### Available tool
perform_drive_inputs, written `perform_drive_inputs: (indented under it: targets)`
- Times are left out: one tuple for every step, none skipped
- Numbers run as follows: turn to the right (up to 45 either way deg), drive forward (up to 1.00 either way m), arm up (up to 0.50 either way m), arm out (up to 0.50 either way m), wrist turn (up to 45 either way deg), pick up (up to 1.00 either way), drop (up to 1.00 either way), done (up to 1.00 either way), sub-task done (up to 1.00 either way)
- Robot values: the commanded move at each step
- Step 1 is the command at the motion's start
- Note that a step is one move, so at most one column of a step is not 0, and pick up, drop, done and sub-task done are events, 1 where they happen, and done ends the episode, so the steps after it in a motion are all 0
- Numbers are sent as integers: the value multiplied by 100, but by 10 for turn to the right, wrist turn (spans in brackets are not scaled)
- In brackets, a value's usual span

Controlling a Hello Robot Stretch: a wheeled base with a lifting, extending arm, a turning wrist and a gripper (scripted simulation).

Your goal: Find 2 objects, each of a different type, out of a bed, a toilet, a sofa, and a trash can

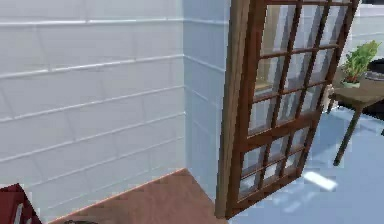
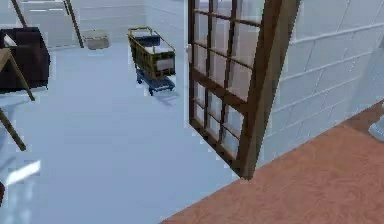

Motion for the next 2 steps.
perform_drive_inputs:
  targets:
    - [450,0,0,0,0,0,0,0,0]
    - [450,0,0,0,0,0,0,0,0]
